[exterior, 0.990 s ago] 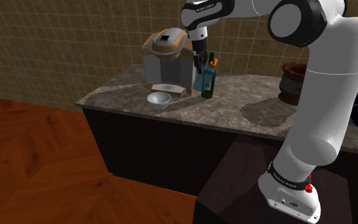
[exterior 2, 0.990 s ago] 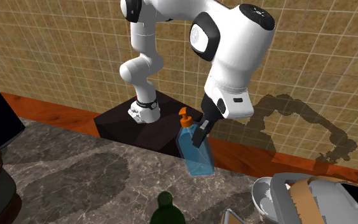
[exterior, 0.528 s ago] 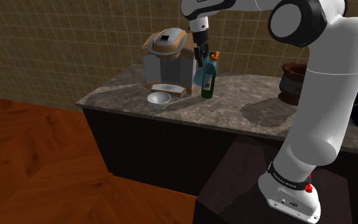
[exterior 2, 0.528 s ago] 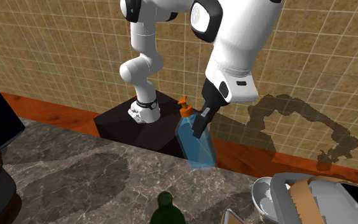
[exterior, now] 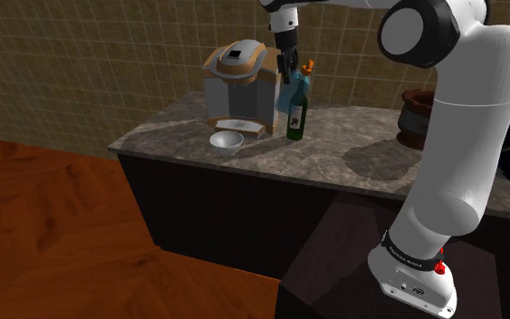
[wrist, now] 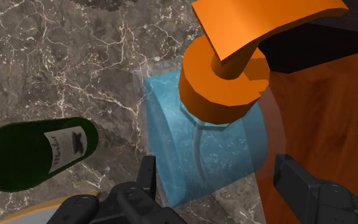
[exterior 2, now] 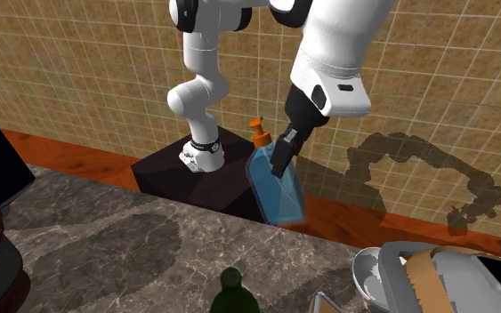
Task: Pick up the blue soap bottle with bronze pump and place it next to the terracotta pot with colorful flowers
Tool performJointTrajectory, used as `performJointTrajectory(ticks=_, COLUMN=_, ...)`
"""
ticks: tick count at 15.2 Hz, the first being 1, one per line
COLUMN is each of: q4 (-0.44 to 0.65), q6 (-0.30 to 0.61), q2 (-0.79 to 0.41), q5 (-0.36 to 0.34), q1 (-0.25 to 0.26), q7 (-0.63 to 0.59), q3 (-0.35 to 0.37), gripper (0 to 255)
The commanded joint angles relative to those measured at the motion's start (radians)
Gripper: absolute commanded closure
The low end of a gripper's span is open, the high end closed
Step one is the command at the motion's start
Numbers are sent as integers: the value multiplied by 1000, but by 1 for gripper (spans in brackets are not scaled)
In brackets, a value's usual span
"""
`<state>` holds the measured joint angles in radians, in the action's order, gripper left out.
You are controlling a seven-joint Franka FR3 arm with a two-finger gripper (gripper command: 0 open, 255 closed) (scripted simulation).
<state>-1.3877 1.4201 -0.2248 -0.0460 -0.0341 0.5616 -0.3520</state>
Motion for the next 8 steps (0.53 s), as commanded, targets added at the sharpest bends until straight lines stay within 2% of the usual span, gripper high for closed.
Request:
performJointTrajectory(ticks=1, q4=41, q6=-32, q2=-9, q5=2, q1=-4, q7=6, q3=-1, gripper=255)
performJointTrajectory(ticks=8, q4=198, q6=-146, q2=-53, q5=15, q1=-18, q7=24, q3=-5, gripper=255)
